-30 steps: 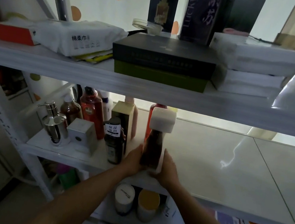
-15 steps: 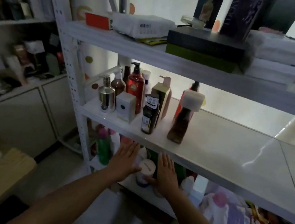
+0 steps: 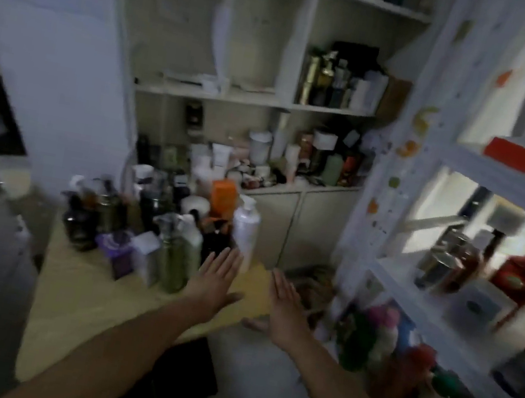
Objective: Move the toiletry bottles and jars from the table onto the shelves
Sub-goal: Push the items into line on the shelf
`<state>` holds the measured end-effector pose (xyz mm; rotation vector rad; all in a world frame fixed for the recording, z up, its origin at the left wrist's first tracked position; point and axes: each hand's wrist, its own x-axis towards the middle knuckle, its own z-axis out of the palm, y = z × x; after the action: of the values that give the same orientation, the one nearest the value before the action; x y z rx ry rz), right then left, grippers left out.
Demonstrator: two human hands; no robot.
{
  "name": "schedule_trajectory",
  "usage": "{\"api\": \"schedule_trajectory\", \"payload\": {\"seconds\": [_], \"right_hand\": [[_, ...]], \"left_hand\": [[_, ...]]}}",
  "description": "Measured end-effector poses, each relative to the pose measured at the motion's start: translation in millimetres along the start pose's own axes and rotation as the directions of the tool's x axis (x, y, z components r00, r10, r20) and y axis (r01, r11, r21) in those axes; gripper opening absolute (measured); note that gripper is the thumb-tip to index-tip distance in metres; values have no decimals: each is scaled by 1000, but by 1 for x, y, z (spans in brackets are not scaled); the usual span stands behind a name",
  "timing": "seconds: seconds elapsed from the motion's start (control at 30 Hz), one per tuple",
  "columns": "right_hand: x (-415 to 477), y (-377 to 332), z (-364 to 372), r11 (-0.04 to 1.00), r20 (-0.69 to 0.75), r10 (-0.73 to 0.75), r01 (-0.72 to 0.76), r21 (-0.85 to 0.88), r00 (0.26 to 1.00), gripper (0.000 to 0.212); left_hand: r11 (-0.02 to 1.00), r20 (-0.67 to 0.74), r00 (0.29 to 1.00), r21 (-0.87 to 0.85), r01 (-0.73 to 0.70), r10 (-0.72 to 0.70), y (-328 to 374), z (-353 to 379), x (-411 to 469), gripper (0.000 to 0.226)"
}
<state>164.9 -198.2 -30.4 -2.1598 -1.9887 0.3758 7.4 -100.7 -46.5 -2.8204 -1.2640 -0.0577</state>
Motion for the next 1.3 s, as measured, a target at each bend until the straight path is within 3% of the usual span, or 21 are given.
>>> {"api": "schedule_trajectory", "payload": {"seconds": [0.13, 0.2, 0.33, 0.53, 0.7, 0.8, 1.07, 1.2, 1.3], "right_hand": [[67, -111, 38, 953, 73, -301, 302, -4, 951, 109], [89, -155, 58, 928, 108, -371, 372, 19, 922, 107], [117, -219, 94, 888, 192, -455, 459, 23, 870, 110], [154, -267, 120, 914, 224, -406, 398, 81, 886, 113], [183, -284, 130, 924, 291, -381, 365, 112, 878, 114], [208, -293, 134, 919, 307, -392, 385, 88, 867, 113], [293, -323, 153, 926, 257, -371, 332, 181, 893, 103], [332, -337, 166, 915, 195, -379, 336, 221, 904, 93], [351, -347, 178, 920, 187, -322, 260, 294, 928, 92]], "left_hand": [[976, 68, 978, -75, 203, -199, -117, 23, -32, 88], [963, 33, 965, -60, 261, -260, -156, 23, -56, 95], [932, 76, 930, -27, 362, -359, -215, 29, -102, 78], [827, 45, 830, -70, 558, -556, -271, 44, -138, 86], [789, 42, 799, -133, 600, -600, -298, 61, -131, 101], [746, 100, 761, -152, 648, -641, -315, 66, -119, 88], [574, 212, 641, -305, 760, -738, -382, 74, -71, 97], [510, 246, 632, -414, 754, -735, -419, 79, -42, 102], [449, 207, 655, -579, 681, -727, -434, 85, -19, 101]]}}
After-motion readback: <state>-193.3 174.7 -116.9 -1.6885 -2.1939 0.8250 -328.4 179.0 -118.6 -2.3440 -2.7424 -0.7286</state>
